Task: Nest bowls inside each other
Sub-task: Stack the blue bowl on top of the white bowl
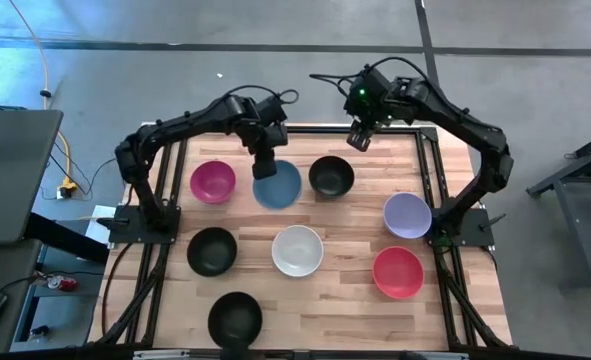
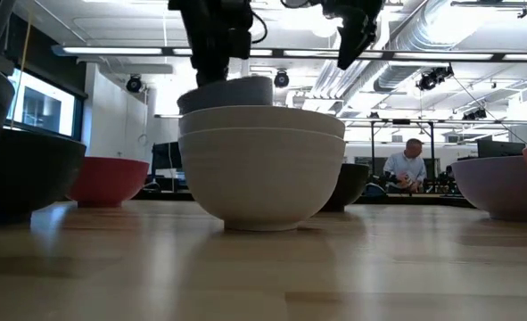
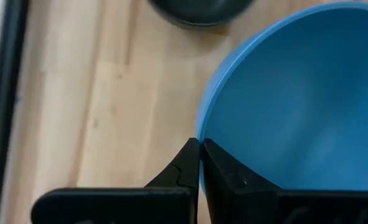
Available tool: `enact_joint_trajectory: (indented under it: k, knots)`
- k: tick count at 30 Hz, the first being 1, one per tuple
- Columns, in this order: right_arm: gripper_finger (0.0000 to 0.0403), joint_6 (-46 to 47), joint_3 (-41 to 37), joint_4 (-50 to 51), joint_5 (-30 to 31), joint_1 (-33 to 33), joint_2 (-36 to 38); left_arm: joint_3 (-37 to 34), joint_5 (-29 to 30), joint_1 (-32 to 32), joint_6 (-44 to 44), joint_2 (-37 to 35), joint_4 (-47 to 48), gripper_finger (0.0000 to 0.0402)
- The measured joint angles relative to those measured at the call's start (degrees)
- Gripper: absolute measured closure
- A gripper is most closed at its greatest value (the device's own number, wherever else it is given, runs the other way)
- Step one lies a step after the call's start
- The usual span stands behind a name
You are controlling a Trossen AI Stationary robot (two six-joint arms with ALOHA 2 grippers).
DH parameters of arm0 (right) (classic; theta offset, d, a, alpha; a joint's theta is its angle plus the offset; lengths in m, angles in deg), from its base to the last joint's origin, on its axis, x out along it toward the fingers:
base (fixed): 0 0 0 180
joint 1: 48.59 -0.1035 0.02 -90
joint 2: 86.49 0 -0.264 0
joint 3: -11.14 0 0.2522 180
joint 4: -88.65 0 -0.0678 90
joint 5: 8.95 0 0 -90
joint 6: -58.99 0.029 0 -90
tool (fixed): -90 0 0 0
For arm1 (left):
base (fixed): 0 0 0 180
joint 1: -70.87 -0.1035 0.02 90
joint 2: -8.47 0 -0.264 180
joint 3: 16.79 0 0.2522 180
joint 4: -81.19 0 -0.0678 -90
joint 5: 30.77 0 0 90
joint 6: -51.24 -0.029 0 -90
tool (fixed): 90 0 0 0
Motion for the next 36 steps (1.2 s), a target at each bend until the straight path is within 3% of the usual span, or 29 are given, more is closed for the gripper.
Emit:
enact_joint_trajectory:
  k: [8, 26, 36]
  knots:
    - [0.0254, 1.41, 0.0, -0.05, 3.71, 5.41, 0.0, 0.01, -2.85, 5.26, 0.47, 0.0, -0.4, 0.0401]
    - [0.0274, 2.7, 0.0, -0.18, 3.25, 10.98, 0.0, 0.08, -8.48, 12.99, 2.46, 0.0, -3.26, 0.0401]
    - [0.0274, 2.55, 0.0, -2.08, 0.22, 12.09, 0.0, 2.4, -8.7, 15.64, 4.45, 2.21, -3.13, 0.0401]
